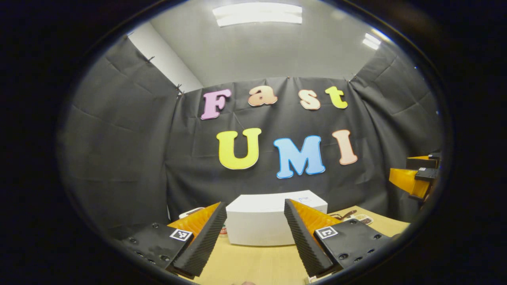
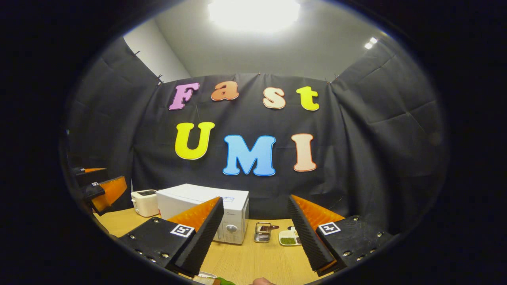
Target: Open the microwave oven with the left hand, put the food in, and close the microwave oven.
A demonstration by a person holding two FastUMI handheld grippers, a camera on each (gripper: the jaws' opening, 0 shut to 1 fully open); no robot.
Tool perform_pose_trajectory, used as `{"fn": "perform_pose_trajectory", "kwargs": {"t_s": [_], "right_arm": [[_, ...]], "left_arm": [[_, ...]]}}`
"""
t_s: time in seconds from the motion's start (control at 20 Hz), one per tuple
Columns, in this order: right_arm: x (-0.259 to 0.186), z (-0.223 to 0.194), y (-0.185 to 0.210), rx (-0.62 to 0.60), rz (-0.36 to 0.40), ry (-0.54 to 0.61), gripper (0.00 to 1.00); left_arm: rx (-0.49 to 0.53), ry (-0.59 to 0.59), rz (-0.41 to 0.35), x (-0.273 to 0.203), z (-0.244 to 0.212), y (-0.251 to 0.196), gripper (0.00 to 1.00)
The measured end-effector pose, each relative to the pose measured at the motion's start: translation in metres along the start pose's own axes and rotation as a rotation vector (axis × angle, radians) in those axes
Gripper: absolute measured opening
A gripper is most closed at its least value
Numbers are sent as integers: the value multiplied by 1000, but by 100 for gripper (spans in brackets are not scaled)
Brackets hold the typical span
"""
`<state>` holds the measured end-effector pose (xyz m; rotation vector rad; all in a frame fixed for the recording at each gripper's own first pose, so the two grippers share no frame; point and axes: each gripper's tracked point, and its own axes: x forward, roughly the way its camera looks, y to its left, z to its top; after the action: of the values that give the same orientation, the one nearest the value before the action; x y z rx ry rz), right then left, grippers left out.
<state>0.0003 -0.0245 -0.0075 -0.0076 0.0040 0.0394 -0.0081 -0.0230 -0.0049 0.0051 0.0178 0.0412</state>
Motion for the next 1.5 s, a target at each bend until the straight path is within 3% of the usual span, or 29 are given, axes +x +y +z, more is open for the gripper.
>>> {"fn": "perform_pose_trajectory", "kwargs": {"t_s": [0.4, 0.85, 1.3, 1.5], "right_arm": [[-5, -6, -17, 30, 23, -7, 98], [-14, 0, -32, 32, -6, -10, 98], [-8, 10, -41, 4, -163, -7, 98], [-9, 13, -44, -24, -246, -2, 98]], "left_arm": [[6, -6, -9, 3, 0, -35, 96], [15, 8, -67, 54, -21, -72, 97], [-36, 57, -176, 137, -70, -100, 97], [-14, 65, -224, 167, -93, -114, 96]]}}
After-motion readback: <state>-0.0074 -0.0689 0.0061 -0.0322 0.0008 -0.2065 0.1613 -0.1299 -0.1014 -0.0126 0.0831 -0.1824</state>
